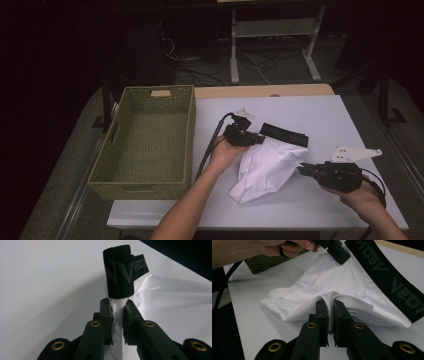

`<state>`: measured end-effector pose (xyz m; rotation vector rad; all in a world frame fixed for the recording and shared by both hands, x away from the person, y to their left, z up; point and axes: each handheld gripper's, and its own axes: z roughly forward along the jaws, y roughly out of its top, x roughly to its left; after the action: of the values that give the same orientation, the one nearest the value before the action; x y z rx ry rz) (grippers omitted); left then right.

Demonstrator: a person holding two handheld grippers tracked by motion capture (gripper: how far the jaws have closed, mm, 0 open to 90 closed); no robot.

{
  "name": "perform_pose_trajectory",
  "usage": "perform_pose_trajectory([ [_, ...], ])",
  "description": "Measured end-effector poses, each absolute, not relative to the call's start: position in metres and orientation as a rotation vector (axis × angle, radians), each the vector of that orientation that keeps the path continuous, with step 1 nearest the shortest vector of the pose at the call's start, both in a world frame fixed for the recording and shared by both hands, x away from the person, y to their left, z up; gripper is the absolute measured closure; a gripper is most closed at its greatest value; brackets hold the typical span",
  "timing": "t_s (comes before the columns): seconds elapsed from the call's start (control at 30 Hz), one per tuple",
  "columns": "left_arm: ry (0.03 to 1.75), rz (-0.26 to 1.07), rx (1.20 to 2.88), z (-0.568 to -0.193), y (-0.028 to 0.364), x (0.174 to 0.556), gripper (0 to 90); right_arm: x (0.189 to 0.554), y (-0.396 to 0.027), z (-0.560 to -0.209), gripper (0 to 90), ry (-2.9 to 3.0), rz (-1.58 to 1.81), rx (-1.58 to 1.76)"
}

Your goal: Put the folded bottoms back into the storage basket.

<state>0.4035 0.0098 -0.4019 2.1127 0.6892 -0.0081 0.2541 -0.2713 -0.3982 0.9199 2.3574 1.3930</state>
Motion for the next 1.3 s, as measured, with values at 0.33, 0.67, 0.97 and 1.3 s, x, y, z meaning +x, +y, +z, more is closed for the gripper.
perform_pose_trajectory([
  [0.33, 0.684, -0.004, 2.101, -0.373, 0.010, 0.403, 78.9, 0.267, -0.262, -0.375, 82.8, 2.321, 1.437, 0.887],
  [0.67, 0.671, 0.047, 2.069, -0.330, 0.018, 0.401, 78.8, 0.283, -0.242, -0.337, 82.8, 2.305, 1.466, 0.804],
  [0.97, 0.673, 0.090, 2.033, -0.295, 0.034, 0.402, 78.8, 0.297, -0.226, -0.300, 82.8, 2.296, 1.479, 0.727],
  [1.3, 0.671, 0.150, 2.008, -0.259, 0.053, 0.401, 78.8, 0.310, -0.209, -0.264, 82.7, 2.288, 1.508, 0.667],
])
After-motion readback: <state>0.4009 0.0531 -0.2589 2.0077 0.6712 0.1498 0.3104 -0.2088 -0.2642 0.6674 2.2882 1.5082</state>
